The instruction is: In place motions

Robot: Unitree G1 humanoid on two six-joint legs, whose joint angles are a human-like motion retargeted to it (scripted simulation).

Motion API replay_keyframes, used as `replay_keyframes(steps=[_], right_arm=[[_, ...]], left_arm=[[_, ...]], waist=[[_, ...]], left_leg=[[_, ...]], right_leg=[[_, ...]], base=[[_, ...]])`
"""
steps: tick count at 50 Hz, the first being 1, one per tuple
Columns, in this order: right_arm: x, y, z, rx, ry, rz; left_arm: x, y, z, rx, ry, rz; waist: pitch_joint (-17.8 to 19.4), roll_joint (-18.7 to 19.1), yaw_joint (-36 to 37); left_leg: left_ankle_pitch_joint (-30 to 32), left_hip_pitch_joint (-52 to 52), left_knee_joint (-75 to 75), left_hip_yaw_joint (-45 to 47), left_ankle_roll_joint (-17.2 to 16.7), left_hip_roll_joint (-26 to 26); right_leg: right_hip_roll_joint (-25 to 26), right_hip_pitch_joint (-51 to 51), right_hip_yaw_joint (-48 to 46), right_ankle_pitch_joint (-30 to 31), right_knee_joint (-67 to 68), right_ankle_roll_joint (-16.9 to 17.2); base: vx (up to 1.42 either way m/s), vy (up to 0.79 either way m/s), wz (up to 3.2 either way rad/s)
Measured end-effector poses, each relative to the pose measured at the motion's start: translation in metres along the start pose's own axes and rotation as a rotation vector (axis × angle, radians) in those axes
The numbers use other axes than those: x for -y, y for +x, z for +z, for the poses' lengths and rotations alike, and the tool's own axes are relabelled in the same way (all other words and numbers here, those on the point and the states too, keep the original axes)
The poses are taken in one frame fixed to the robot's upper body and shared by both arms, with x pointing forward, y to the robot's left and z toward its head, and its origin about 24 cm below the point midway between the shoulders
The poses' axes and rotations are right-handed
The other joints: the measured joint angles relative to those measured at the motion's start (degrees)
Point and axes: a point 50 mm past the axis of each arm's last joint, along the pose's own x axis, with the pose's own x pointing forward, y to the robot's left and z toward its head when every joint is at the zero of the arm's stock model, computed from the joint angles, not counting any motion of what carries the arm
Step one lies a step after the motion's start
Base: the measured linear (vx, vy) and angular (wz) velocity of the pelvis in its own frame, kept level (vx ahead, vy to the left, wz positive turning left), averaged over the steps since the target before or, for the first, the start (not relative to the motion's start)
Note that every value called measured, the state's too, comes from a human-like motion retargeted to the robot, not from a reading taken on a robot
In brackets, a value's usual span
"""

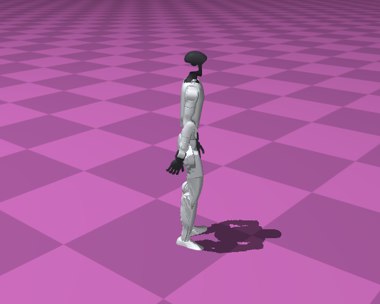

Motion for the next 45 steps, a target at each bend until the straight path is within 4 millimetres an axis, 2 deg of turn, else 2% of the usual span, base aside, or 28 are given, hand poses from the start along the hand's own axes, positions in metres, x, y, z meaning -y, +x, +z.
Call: replay_keyframes(steps=[3,5,7,8,10,12,13,15,18,23,28,30,32,35,41,45], right_arm=[[0.008,0.0,-0.005,-0.012,-0.044,-0.068],[0.011,0.0,-0.008,-0.007,-0.033,-0.081],[0.01,0.0,-0.013,-0.009,0.01,-0.067],[0.009,0.001,-0.016,-0.013,0.036,-0.058],[0.01,0.0,-0.02,-0.026,0.084,-0.044],[0.013,-0.001,-0.024,-0.044,0.107,-0.056],[0.015,-0.002,-0.024,-0.05,0.111,-0.069],[0.02,-0.003,-0.021,-0.05,0.11,-0.104],[0.029,-0.007,-0.006,-0.001,0.075,-0.148],[0.035,-0.015,0.039,0.143,-0.017,-0.159],[0.023,-0.024,0.085,0.329,-0.084,-0.1],[0.014,-0.029,0.101,0.382,-0.122,-0.057],[0.006,-0.03,0.108,0.41,-0.149,-0.026],[-0.002,-0.029,0.11,0.431,-0.156,-0.002],[-0.004,-0.018,0.085,0.327,-0.207,0.014],[-0.007,-0.011,0.067,0.221,-0.249,0.002]], left_arm=[[-0.004,-0.002,-0.018,-0.065,-0.012,0.011],[-0.01,-0.004,-0.028,-0.107,-0.026,0.038],[-0.015,-0.006,-0.038,-0.151,-0.06,0.067],[-0.018,-0.007,-0.043,-0.171,-0.082,0.076],[-0.024,-0.01,-0.05,-0.202,-0.131,0.084],[-0.028,-0.013,-0.058,-0.222,-0.182,0.086],[-0.03,-0.014,-0.061,-0.229,-0.204,0.088],[-0.035,-0.017,-0.069,-0.239,-0.237,0.106],[-0.044,-0.022,-0.08,-0.259,-0.25,0.156],[-0.047,-0.034,-0.111,-0.367,-0.26,0.188],[-0.032,-0.041,-0.138,-0.435,-0.394,0.174],[-0.028,-0.041,-0.141,-0.429,-0.454,0.165],[-0.029,-0.042,-0.141,-0.427,-0.474,0.156],[-0.037,-0.037,-0.125,-0.404,-0.421,0.152],[-0.05,-0.019,-0.062,-0.206,-0.226,0.102],[-0.05,-0.013,-0.03,-0.105,-0.159,0.089]], waist=[[-1.5,0.9,-3.9],[-2.5,1.0,-5.2],[-3.3,0.6,-5.9],[-3.5,0.3,-5.7],[-3.6,-0.1,-4.9],[-3.8,-1.3,-3.0],[-4.1,-2.4,-2.0],[-4.4,-3.6,0.0],[-3.7,-5.0,4.0],[-3.7,-7.2,8.9],[-4.6,-7.0,9.7],[-4.3,-5.7,7.8],[-4.2,-4.6,4.5],[-3.4,-3.2,0.2],[-1.9,-2.9,-2.8],[-1.7,-4.0,-3.2]], left_leg=[[-2.0,2.2,-0.1,16.9,-3.3,4.2],[-1.6,3.7,0.0,27.4,-4.3,6.2],[0.8,4.1,0.3,30.9,-2.6,6.4],[3.3,4.0,0.5,29.6,-1.7,6.4],[9.1,2.7,1.2,22.1,-2.8,6.6],[8.6,1.8,0.8,14.6,-3.3,4.8],[9.0,0.9,0.1,12.0,-1.2,2.5],[9.7,1.1,-1.4,11.1,-0.3,1.2],[10.1,1.8,-3.4,8.6,1.0,-1.2],[8.7,2.6,-4.6,5.9,-1.0,-2.6],[6.9,3.8,-5.5,3.8,-5.0,-1.3],[6.1,4.4,-5.5,1.8,-6.6,0.3],[5.5,4.3,-5.1,-1.7,-7.8,1.3],[5.2,3.7,-4.1,-8.0,-8.3,2.5],[6.7,3.1,-3.3,-14.0,-7.3,3.2],[7.4,2.6,-3.2,-16.2,-6.6,2.3]], right_leg=[[-1.3,2.3,-12.4,-1.1,-1.2,1.6],[-2.0,3.9,-19.9,-1.6,-1.9,2.9],[-1.7,5.6,-26.1,-1.9,-3.1,4.1],[-1.4,6.6,-28.2,-2.1,-3.6,4.7],[0.2,8.3,-31.8,-2.5,-4.7,5.6],[0.5,9.7,-33.8,-2.7,-5.1,6.5],[0.0,10.3,-34.6,-2.6,-5.2,6.9],[-0.2,11.1,-36.3,-2.7,-5.2,7.5],[-0.2,12.2,-36.8,-2.8,-4.7,8.1],[-0.3,13.6,-37.2,-2.8,-4.2,8.6],[1.0,14.8,-36.2,-4.6,-0.8,8.7],[1.1,13.3,-29.9,-5.5,3.1,6.2],[0.6,9.8,-19.8,-5.8,8.6,7.4],[0.9,6.8,-14.0,-5.9,13.8,7.9],[2.3,0.3,-3.0,-7.5,17.8,7.9],[3.8,-5.1,6.0,-9.1,18.1,8.0]], base=[[0.32,-0.36,3.63],[0.3,-0.38,3.32],[0.52,-0.54,3.26],[0.53,-0.55,2.94],[0.48,-0.52,2.5],[0.53,-0.53,1.82],[0.51,-0.51,1.55],[0.42,-0.46,1.38],[0.44,-0.5,0.79],[0.41,-0.42,0.3],[0.39,-0.41,0.16],[0.32,-0.42,0.68],[0.28,-0.43,1.38],[0.16,-0.37,1.75],[0.08,-0.36,1.39],[-0.09,-0.24,0.73]])
